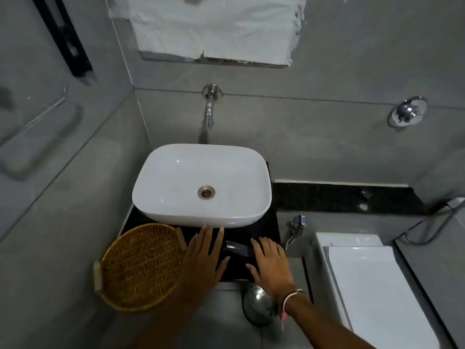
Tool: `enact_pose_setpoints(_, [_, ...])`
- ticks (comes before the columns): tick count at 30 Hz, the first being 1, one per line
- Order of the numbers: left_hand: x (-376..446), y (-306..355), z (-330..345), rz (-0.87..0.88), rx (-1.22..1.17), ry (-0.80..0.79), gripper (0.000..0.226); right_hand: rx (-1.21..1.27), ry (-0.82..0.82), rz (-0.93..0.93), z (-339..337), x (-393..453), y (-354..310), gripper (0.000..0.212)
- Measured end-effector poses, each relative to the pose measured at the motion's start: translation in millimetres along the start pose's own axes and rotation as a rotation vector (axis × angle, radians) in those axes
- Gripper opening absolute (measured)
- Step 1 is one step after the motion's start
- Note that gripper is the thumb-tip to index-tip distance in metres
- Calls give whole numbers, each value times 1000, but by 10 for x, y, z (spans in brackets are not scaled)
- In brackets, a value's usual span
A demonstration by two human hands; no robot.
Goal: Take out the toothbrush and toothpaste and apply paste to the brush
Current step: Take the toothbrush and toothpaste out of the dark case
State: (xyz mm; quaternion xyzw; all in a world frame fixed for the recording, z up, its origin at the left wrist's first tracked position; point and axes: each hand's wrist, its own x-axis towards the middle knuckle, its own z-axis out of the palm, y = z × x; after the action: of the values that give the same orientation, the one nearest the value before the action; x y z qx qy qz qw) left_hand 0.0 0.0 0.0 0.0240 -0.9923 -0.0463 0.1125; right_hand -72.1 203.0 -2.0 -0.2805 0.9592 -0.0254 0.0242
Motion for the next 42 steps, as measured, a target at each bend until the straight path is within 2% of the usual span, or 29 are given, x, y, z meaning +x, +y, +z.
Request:
enact_pose_setpoints(2, [-24,-4,73,-33,-23,-94,70,34,-113,16,77,50,15,67])
enact_pose_setpoints(6, [-33,36,186,-62,-102,-165,66,-2,-202,45,155,170,68,59])
enact_pose_setpoints(8, [11,57,195,-127,-205,-121,59,-1,-216,41,128,193,85,61])
enact_pose_setpoints(11, [108,58,186,-413,-659,-154,46,28,-174,14,107,178,143,61])
enact_pose_setpoints(14, [241,22,173,-748,-1150,-230,41,62,-29,-50,29,118,203,56])
enact_pose_setpoints(16, [256,6,208,-897,-1486,-275,39,92,48,-126,-69,107,238,59])
enact_pose_setpoints(18, [204,-22,255,-896,-1730,-295,37,76,114,-216,-199,118,277,62])
enact_pose_setpoints(21, [131,-50,324,-793,-1962,-277,31,19,200,-334,-395,161,342,59])
enact_pose_setpoints(25, [130,-35,337,-785,-2114,-251,29,-42,175,-466,-671,293,408,51])
enact_pose_setpoints(29, [115,-24,292,-738,-2202,-226,30,-53,167,-513,-869,377,387,44])
enact_pose_setpoints(35, [71,-55,187,-718,-2094,-198,28,-68,149,-509,-915,345,301,47])
enact_pose_setpoints(38, [63,-54,186,-781,-2036,-144,30,-95,145,-527,-928,326,231,49])
enact_pose_setpoints(42, [19,-91,222,-848,-2146,-158,32,-152,115,-543,-1035,333,143,46])
